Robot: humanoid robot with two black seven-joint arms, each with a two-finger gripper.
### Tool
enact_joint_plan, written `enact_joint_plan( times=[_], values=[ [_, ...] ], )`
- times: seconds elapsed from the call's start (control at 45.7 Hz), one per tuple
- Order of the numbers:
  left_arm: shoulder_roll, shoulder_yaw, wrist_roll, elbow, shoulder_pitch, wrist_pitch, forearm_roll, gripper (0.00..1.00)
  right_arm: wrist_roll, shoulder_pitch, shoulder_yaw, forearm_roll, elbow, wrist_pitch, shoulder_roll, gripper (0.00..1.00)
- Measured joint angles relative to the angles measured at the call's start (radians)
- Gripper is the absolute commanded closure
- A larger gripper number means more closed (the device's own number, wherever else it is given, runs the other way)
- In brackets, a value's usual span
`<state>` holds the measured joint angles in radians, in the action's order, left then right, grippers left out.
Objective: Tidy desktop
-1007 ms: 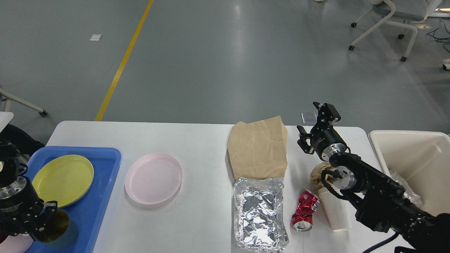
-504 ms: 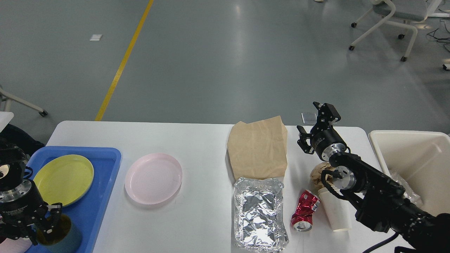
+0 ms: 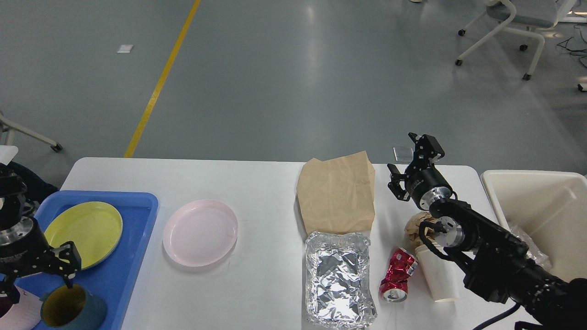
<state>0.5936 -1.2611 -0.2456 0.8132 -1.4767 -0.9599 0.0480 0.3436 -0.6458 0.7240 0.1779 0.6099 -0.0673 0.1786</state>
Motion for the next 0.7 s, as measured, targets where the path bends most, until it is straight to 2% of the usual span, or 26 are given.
enact_joint_plan(
  times=[0.219, 0.307, 0.547, 0.701],
  values=[
    [-0.083, -0.122, 0.018, 0.007, -0.191, 0.0, -0.032, 0.07, 0.0, 0.0, 0.0, 0.0, 0.0, 0.0, 0.0, 0.0],
    [-0.14, -0.183, 0.054, 0.019, -0.276, 0.0, -0.055, 0.06, 0.0, 0.0, 0.0, 0.0, 0.0, 0.0, 0.0, 0.0],
    [-0.258, -0.349, 0.193, 0.156, -0.544, 0.0, -0.126, 0.04, 0.0, 0.0, 0.0, 0.0, 0.0, 0.0, -0.001, 0.0],
    [-0.307, -0.374, 0.226, 0.197, -0.622, 0.0, -0.13, 0.04, 0.0, 0.0, 0.0, 0.0, 0.0, 0.0, 0.0, 0.0]
  ],
)
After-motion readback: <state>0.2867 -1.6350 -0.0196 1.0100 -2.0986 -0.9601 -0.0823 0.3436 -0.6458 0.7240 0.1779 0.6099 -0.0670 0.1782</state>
